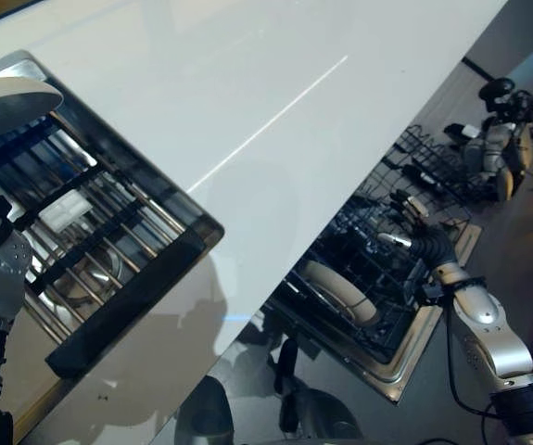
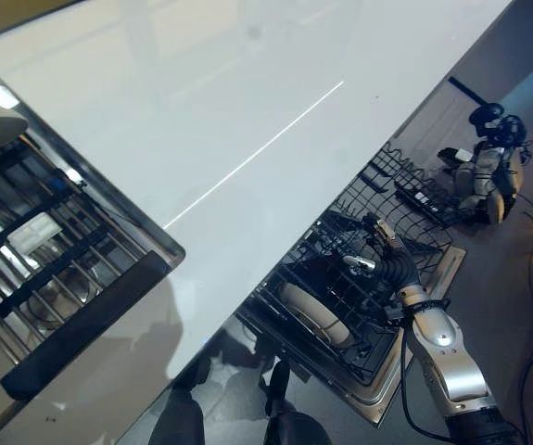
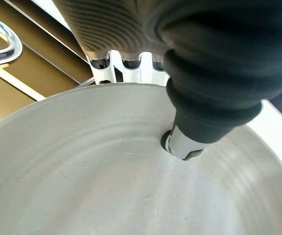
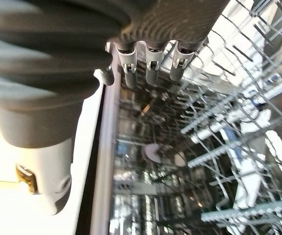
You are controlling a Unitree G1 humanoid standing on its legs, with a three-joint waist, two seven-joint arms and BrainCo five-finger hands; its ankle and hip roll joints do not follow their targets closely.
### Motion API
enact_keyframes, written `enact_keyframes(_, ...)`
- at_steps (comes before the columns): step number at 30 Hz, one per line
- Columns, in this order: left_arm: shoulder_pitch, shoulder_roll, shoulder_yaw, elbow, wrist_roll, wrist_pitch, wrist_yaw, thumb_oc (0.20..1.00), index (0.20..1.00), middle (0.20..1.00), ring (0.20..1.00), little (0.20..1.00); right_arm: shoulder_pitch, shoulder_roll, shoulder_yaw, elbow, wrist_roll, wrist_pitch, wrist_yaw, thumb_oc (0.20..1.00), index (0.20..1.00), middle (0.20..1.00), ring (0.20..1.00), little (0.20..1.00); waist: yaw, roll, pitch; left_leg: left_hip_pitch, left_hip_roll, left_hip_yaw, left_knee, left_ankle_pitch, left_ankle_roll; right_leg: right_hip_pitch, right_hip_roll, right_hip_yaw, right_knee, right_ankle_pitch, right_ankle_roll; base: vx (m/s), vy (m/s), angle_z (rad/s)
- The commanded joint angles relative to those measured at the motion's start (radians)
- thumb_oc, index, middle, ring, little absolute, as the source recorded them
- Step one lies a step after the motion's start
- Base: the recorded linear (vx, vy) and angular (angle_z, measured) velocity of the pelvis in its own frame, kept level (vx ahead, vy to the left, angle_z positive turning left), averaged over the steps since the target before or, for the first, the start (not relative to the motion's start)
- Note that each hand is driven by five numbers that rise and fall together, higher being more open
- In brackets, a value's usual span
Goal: Pick up plates and place into dishwasher.
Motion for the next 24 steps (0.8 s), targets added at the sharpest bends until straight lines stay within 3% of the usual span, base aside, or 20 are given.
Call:
enact_keyframes(1, 0.049, -0.176, 0.095, -0.100, 0.041, -0.134, 0.075, 0.200, 0.200, 0.200, 0.200, 0.200, 0.038, 0.040, -0.024, -0.073, 0.020, -0.077, -0.032, 1.000, 1.000, 1.000, 1.000, 1.000, 0.029, -0.037, -0.102, -0.024, -0.026, -0.032, -0.050, 0.016, 0.082, -0.005, -0.041, -0.031, 0.120, -0.074, 0.072, 0.06, -0.085, -0.02)
enact_keyframes(7, 0.110, -0.240, 0.147, -0.265, 0.073, -0.194, 0.038, 0.200, 0.200, 0.200, 0.200, 0.200, 0.083, 0.062, -0.035, -0.093, 0.008, -0.061, -0.039, 1.000, 1.000, 1.000, 1.000, 1.000, 0.042, -0.006, -0.189, 0.005, -0.037, -0.067, -0.059, 0.013, 0.079, 0.043, -0.049, -0.053, 0.107, -0.094, 0.064, 0.05, -0.053, 0.04)
enact_keyframes(16, 0.137, -0.264, 0.159, -0.276, -0.016, -0.224, -0.076, 0.200, 0.200, 0.200, 0.200, 0.200, 0.066, 0.050, -0.056, -0.119, -0.012, -0.034, -0.034, 1.000, 1.000, 1.000, 1.000, 1.000, 0.044, 0.074, -0.308, 0.051, -0.064, -0.103, -0.060, 0.018, 0.071, 0.115, -0.066, -0.073, 0.107, -0.137, 0.053, 0.02, 0.011, 0.15)
enact_keyframes(24, 0.158, -0.288, 0.163, -0.306, -0.149, -0.266, -0.197, 0.200, 0.200, 0.200, 0.200, 0.200, -0.023, -0.009, -0.078, -0.181, -0.026, -0.095, -0.016, 1.000, 1.000, 1.000, 1.000, 1.000, 0.067, 0.119, -0.366, 0.080, -0.072, -0.127, -0.060, 0.029, 0.058, 0.173, -0.071, -0.105, 0.098, -0.154, 0.048, -0.01, -0.017, 0.17)
